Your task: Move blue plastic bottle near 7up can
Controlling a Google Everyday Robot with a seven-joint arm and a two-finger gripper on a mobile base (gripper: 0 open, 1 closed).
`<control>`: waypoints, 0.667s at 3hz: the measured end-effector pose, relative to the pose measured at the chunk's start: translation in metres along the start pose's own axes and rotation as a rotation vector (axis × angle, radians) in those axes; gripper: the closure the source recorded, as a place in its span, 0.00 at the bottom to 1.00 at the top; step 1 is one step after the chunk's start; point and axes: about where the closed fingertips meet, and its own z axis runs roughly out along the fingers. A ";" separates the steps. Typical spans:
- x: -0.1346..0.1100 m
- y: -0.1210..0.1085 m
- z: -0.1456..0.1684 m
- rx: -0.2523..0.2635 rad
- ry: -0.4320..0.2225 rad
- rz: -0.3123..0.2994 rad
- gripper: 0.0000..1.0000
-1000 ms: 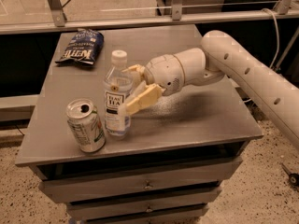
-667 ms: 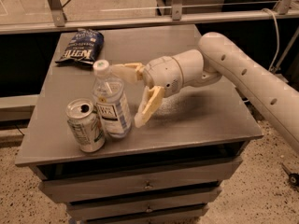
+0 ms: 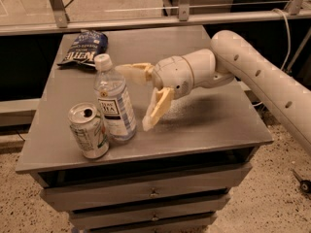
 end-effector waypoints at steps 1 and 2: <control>-0.010 -0.004 -0.025 0.050 0.058 -0.032 0.00; -0.035 -0.017 -0.092 0.202 0.142 -0.094 0.00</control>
Offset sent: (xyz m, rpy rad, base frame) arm 0.0824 -0.1413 0.0720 -0.1630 -0.2519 -0.3348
